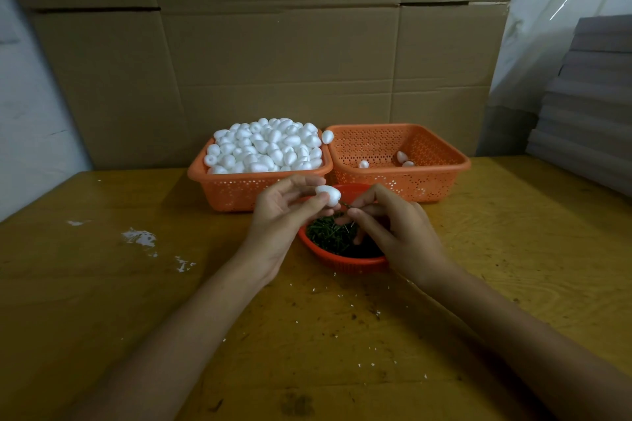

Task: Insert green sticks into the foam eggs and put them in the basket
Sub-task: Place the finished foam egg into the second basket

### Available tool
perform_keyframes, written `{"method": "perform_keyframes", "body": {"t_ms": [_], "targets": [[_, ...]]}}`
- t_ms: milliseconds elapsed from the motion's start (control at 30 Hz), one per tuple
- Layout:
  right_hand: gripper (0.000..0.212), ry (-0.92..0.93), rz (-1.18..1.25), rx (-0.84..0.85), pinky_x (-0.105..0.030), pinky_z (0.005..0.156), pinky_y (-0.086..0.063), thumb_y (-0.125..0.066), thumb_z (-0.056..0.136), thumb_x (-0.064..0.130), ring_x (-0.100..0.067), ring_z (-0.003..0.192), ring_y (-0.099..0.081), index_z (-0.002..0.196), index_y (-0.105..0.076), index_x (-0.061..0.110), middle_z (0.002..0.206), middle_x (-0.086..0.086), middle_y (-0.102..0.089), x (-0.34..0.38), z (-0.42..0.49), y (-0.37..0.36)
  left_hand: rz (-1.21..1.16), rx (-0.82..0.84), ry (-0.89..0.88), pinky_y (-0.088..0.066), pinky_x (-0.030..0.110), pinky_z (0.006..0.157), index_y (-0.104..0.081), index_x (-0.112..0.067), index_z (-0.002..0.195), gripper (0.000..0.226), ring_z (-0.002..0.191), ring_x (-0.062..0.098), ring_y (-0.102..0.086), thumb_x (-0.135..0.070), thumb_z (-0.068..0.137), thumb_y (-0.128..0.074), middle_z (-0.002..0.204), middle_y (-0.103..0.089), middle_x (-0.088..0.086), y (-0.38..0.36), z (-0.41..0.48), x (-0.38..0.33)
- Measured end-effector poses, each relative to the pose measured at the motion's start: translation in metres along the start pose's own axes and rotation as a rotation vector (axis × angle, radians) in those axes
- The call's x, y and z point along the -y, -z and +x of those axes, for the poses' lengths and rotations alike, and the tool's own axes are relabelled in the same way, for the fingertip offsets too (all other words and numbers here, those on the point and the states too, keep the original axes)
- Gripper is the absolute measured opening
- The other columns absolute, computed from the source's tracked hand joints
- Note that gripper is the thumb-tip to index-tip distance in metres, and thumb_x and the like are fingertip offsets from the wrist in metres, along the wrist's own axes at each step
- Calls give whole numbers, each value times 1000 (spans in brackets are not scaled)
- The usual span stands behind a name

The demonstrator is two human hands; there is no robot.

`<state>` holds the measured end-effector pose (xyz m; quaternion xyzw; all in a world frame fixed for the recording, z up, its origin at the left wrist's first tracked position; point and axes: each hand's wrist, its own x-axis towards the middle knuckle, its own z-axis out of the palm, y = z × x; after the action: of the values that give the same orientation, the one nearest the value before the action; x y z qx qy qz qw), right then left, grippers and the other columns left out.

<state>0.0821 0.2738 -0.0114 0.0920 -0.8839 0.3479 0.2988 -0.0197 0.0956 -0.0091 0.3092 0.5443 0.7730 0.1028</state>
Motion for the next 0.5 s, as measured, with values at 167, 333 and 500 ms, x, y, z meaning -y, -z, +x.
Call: {"method": "perform_keyframes", "body": {"t_ms": [167,333,500], "targets": [[5,6,-11,-10,-43,68,-59,-64,104,24,-4,69,-74,102,-60,23,96,24,-77,1,-1,0,59,30,-11,-61,32,91,-74,-10,108,22,101,32,-77,-3,88,-80,110,-79,14,2,1,1],[6,42,-42,40,-47,71,-58,-57,106,17,-6,77,-74,111,-58,21,107,22,-76,2,-1,2,108,34,-41,-62,33,91,-76,-8,109,22,98,31,-77,-4,87,-81,110,-79,12,3,1,4],[11,30,-25,39,-49,70,-59,-58,104,14,-7,77,-75,107,-50,20,104,20,-77,1,-2,4,141,44,-58,-61,35,92,-78,-9,111,23,99,35,-77,-4,89,-80,108,-80,13,4,2,6]]}}
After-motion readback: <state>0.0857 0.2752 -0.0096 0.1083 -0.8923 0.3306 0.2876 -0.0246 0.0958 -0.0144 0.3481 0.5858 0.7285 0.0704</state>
